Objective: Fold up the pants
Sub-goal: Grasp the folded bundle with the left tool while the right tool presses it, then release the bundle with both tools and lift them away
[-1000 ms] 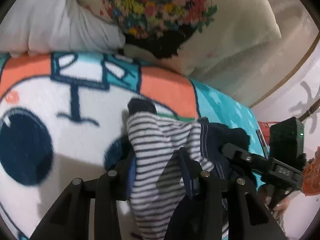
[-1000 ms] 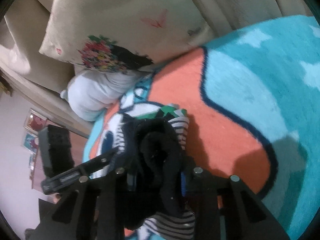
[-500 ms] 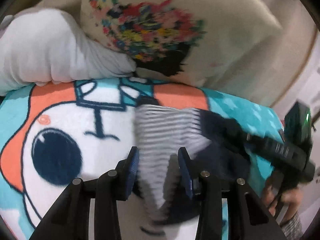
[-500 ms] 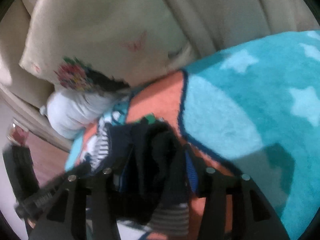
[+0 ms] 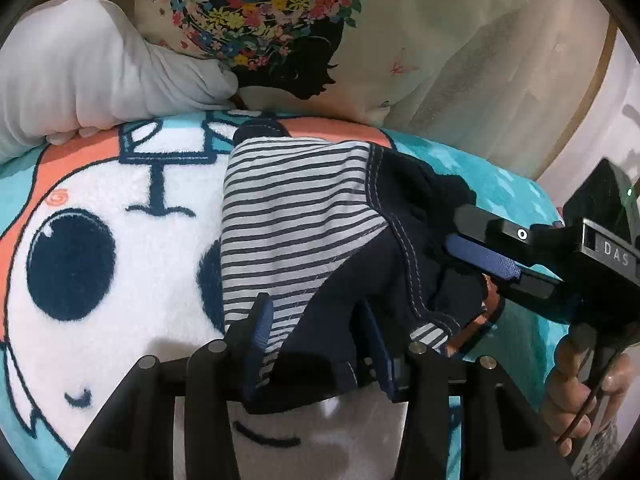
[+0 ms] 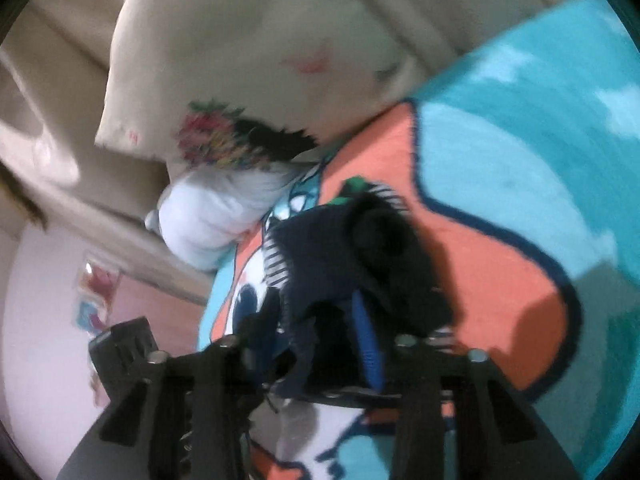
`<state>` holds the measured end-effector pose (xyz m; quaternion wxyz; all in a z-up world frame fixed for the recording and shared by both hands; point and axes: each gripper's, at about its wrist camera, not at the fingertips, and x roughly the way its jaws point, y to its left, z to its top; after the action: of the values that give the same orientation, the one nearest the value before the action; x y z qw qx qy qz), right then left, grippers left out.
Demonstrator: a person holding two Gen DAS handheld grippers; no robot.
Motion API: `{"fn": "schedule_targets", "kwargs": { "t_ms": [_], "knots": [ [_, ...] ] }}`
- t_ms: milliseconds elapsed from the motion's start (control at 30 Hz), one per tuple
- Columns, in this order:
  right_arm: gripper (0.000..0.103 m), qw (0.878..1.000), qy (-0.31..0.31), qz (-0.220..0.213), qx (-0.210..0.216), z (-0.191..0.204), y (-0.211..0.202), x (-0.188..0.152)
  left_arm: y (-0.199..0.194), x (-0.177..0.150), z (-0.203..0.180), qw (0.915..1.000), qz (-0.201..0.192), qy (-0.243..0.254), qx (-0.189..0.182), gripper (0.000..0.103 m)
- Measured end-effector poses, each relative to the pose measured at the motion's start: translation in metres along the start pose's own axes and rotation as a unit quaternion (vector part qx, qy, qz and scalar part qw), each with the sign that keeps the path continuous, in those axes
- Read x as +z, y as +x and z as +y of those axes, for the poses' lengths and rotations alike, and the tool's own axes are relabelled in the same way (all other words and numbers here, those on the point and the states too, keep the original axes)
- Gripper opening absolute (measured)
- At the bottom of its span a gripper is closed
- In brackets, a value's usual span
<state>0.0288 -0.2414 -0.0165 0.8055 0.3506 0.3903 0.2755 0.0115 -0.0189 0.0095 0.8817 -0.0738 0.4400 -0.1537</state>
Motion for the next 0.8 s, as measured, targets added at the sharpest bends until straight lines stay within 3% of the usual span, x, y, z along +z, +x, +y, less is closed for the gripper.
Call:
{"fn": "schedule_targets", "kwargs": {
  "t_ms": [100,200,367,467,600,700,800],
  "knots": [
    [0.033,1.0,-0.004,-0.013,-0.011,0.003,-0.01,-0.003,-0.004,-0.001,0.0,1.0,0.0,0.006,0.002,0.049],
    [0.037,0.996,-0.059,-0.038,-0.046,0.029,-0.017,-0.005,-0.018,-0.003,0.0,0.9999,-0.012,0.009,0.009,0.056],
    [0.044,0.986,-0.116,-0.072,-0.093,0.052,-0.027,-0.023,-0.049,-0.013,0.011,0.9971,-0.049,-0.019,0.055,0.068],
    [0.047,0.973,-0.15,-0.085,-0.151,0.058,-0.025,-0.039,-0.067,-0.02,0.014,0.9903,-0.086,-0.028,0.106,0.072],
    [0.047,0.963,-0.17,-0.076,-0.196,0.054,-0.021,-0.056,-0.089,-0.029,0.011,0.9725,-0.143,-0.023,0.182,0.076],
    [0.048,0.961,-0.172,-0.076,-0.201,0.053,-0.025,-0.065,-0.114,-0.036,0.008,0.9519,-0.204,-0.024,0.227,0.087],
    [0.048,0.955,-0.192,-0.084,-0.211,0.061,-0.03,-0.073,-0.144,-0.046,-0.001,0.9244,-0.279,-0.022,0.259,0.098]
  ]
}}
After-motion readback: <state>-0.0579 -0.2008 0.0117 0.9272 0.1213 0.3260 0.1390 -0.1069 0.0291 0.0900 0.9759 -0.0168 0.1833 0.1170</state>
